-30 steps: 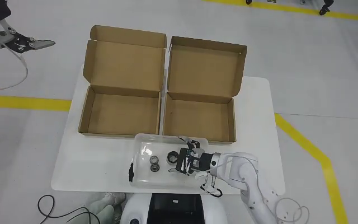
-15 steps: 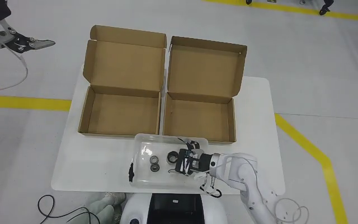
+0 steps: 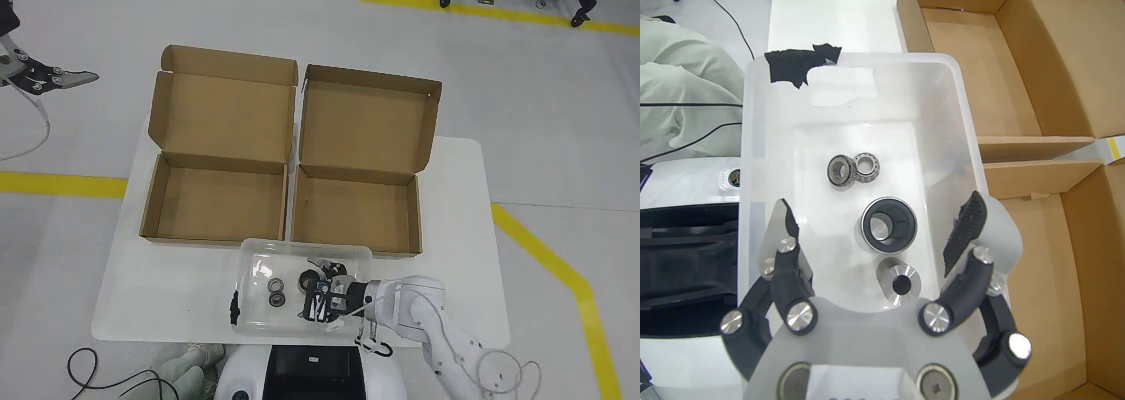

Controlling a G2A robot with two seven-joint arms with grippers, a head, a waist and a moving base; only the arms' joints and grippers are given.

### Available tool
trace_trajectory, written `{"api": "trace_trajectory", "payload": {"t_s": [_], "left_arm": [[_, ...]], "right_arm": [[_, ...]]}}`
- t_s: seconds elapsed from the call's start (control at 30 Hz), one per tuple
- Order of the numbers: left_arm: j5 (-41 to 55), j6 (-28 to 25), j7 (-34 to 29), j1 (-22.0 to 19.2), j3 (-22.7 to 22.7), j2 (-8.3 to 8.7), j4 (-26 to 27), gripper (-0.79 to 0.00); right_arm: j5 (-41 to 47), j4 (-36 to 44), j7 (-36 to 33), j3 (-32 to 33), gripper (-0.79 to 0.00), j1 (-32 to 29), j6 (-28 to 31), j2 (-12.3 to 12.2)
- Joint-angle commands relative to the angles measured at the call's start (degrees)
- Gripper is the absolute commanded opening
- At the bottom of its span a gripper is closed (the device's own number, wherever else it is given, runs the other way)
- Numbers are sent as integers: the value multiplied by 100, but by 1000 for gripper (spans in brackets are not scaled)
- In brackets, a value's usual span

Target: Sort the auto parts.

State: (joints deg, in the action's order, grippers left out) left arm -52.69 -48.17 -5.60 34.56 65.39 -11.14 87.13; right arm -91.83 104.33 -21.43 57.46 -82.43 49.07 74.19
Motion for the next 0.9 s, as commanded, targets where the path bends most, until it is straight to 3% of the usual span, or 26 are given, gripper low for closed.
{"api": "trace_trajectory", "payload": {"t_s": [0.0,0.33,0.67,0.73,0.87], "left_arm": [[0,0,0,0,0,0,0,0],[0,0,0,0,0,0,0,0],[0,0,0,0,0,0,0,0],[0,0,0,0,0,0,0,0],[0,0,0,0,0,0,0,0]], "right_arm": [[25,-91,-67,-42,-132,42,-52,1],[166,-541,-347,-407,-132,388,-303,44],[306,-799,-767,-656,-206,641,-559,79],[327,-821,-840,-673,-256,661,-608,78],[387,-845,-950,-694,-542,698,-642,69]]}}
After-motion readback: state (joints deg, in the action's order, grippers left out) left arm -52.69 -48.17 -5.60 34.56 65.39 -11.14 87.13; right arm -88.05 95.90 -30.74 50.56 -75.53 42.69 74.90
